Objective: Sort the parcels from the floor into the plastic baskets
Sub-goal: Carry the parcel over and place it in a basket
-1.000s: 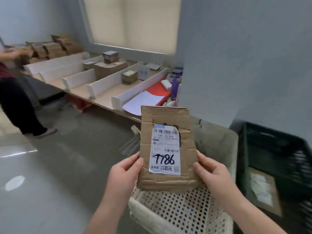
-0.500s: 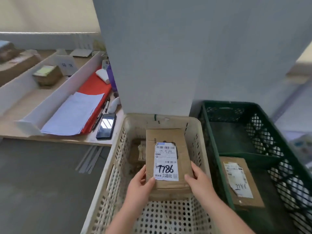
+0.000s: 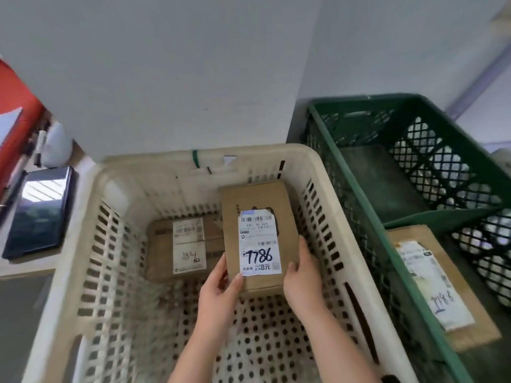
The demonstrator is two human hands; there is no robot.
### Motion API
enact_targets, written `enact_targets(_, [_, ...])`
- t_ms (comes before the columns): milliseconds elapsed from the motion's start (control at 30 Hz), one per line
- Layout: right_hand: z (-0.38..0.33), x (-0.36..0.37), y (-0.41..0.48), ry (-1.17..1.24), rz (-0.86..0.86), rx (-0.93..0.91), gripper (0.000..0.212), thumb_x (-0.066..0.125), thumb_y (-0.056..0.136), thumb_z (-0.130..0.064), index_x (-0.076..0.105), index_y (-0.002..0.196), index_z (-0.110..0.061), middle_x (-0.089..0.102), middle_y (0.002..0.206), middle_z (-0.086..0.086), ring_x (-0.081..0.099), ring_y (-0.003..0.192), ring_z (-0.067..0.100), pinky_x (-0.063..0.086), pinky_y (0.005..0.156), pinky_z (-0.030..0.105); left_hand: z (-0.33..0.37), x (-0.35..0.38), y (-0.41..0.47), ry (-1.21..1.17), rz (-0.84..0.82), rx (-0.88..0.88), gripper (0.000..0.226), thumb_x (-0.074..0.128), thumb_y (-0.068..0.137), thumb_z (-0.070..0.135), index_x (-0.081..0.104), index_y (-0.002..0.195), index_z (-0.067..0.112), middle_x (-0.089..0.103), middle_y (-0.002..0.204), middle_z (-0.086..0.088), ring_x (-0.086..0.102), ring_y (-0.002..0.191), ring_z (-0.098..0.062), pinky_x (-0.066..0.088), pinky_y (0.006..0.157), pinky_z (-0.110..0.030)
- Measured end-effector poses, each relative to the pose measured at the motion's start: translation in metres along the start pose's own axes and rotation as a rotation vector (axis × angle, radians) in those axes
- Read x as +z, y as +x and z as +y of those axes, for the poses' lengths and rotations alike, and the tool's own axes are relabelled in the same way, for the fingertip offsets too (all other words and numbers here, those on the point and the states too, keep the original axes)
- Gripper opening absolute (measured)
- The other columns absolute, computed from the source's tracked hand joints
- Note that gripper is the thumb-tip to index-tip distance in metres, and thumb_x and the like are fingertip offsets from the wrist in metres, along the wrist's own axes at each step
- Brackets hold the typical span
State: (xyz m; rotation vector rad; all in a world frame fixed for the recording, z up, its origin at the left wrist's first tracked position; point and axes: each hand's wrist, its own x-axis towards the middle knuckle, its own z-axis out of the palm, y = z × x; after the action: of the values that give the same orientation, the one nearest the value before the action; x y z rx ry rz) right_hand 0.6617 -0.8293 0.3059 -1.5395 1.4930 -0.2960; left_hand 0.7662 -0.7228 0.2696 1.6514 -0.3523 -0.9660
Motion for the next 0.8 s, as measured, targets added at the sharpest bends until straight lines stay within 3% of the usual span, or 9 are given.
enact_targets(133, [0.02, 0.011, 0.004, -0.084, 0.1, -0.056, 0.064, 0.035, 0.099, -0.011, 0.006, 0.15, -0.034, 0.029, 0.148, 0.002, 0.038, 0.132, 0.018, 0.036, 0.104, 0.029, -0.019, 0.006, 0.006, -0.024, -0.019, 0.016, 0.055, 0.06, 0.091, 0.014, 0.041, 0.142, 0.025, 0.063, 0.123, 0.014, 0.06, 0.11, -0.001, 0.051, 0.089, -0.019])
enact_targets(300, [0.041, 0.03, 0.008, -0.136, 0.125, -0.066, 0.066, 0.035, 0.098, -0.013, 0.0, 0.149, -0.038, 0.025, 0.146, -0.002, 0.033, 0.131, 0.012, 0.029, 0.103, 0.023, -0.036, 0.008, 0.012, -0.025, -0.04, -0.003, 0.057, 0.056, 0.093, 0.012, 0.035, 0.145, 0.023, 0.06, 0.126, 0.014, 0.059, 0.107, 0.005, 0.05, 0.077, -0.009])
enact_targets(467, [0.06, 0.049, 0.019, -0.186, 0.134, -0.057, 0.057, 0.039, 0.097, -0.011, 0.021, 0.149, -0.027, 0.016, 0.152, -0.002, 0.021, 0.14, 0.017, 0.019, 0.105, 0.022, -0.048, 0.01, 0.027, 0.038, -0.035, -0.004, 0.056, 0.054, 0.094, 0.014, 0.034, 0.146, 0.021, 0.053, 0.134, 0.011, 0.053, 0.101, 0.02, 0.045, 0.072, -0.002])
enact_targets(667, [0.067, 0.056, 0.035, -0.283, 0.149, -0.061, 0.057, 0.039, 0.096, -0.014, 0.022, 0.149, -0.025, 0.009, 0.154, -0.002, 0.02, 0.141, 0.021, 0.029, 0.114, 0.039, -0.055, 0.013, 0.038, 0.144, -0.026, 0.062, 0.055, 0.051, 0.096, 0.021, 0.028, 0.146, 0.03, 0.037, 0.132, 0.033, 0.037, 0.105, 0.032, 0.035, 0.083, 0.005])
enact_targets(800, [0.071, 0.055, 0.037, -0.412, 0.107, -0.111, 0.06, 0.038, 0.096, -0.015, 0.015, 0.15, -0.023, 0.002, 0.155, 0.001, 0.014, 0.143, 0.027, 0.028, 0.115, 0.044, -0.056, 0.016, 0.037, 0.238, 0.008, 0.081, 0.049, 0.049, 0.097, 0.018, 0.036, 0.142, 0.032, 0.041, 0.113, 0.041, 0.037, 0.092, 0.038, 0.032, 0.074, 0.009])
